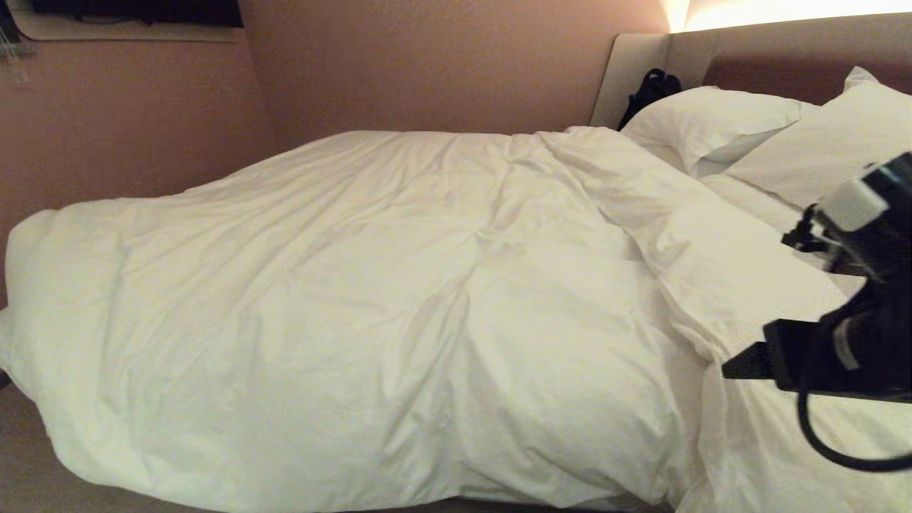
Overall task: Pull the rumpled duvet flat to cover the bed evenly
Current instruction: Flatten the corners of the folded blanket
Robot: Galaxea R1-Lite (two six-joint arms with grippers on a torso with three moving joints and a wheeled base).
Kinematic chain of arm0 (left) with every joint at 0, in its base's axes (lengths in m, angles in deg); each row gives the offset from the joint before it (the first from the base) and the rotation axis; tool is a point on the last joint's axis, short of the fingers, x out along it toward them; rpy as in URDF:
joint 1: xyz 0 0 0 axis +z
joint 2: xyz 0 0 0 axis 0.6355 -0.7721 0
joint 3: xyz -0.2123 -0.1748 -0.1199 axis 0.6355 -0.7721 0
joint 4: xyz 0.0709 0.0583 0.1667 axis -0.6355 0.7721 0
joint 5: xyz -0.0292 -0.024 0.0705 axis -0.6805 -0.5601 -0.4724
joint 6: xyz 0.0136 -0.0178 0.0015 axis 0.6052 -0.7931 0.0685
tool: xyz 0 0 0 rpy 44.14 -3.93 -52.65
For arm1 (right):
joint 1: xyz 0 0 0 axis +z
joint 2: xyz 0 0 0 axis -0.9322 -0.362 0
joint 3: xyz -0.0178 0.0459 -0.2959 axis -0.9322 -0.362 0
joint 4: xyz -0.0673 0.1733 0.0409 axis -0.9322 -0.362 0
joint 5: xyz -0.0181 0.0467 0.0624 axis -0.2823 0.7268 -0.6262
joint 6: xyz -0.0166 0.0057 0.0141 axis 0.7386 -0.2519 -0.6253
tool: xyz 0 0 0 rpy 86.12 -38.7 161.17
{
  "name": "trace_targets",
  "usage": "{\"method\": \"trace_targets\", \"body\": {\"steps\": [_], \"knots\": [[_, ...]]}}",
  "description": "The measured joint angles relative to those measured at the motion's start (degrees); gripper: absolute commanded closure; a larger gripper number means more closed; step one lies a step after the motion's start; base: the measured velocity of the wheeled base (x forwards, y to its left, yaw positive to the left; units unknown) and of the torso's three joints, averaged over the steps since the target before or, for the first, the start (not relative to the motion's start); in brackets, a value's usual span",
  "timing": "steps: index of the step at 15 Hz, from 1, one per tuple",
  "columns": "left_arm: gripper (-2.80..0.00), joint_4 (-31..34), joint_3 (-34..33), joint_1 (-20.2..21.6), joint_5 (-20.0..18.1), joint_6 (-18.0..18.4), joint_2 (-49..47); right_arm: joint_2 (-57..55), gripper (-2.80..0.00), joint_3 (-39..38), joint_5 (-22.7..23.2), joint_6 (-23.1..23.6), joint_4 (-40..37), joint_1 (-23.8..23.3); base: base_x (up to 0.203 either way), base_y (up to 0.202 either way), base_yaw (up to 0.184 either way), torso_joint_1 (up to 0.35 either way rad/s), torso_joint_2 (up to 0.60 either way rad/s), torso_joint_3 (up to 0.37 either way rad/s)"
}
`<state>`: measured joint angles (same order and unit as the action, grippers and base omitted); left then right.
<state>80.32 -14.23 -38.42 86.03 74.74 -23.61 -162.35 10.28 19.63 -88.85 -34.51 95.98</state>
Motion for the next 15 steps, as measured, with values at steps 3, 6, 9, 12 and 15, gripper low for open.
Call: {"method": "trace_targets", "body": {"steps": [3,6,9,12,15], "knots": [[0.0,0.0,0.0,0.0,0.03,-0.02,0.0,12.27,-2.8,-7.17,4.7,5.53,-2.64,-2.62,0.0,0.0,0.0,0.0,0.0,0.0],[0.0,0.02,0.0,0.0,0.02,0.0,0.0,23.01,0.0,-17.51,8.5,10.7,-2.16,-6.19,0.0,0.0,0.0,0.0,0.0,0.0],[0.0,0.01,0.0,0.0,0.02,0.0,0.0,29.87,0.0,-25.06,10.51,12.46,0.73,-11.98,0.0,0.0,0.0,0.0,0.0,0.0],[0.0,0.02,0.0,0.0,0.0,-0.02,0.0,31.41,0.0,-29.45,11.07,10.9,5.19,-17.29,0.0,0.0,0.0,0.0,0.0,0.0],[0.0,0.0,0.0,0.0,0.0,0.01,0.0,27.16,0.0,-32.71,11.37,7.05,10.64,-23.89,0.0,0.0,0.0,0.0,0.0,0.0]]}}
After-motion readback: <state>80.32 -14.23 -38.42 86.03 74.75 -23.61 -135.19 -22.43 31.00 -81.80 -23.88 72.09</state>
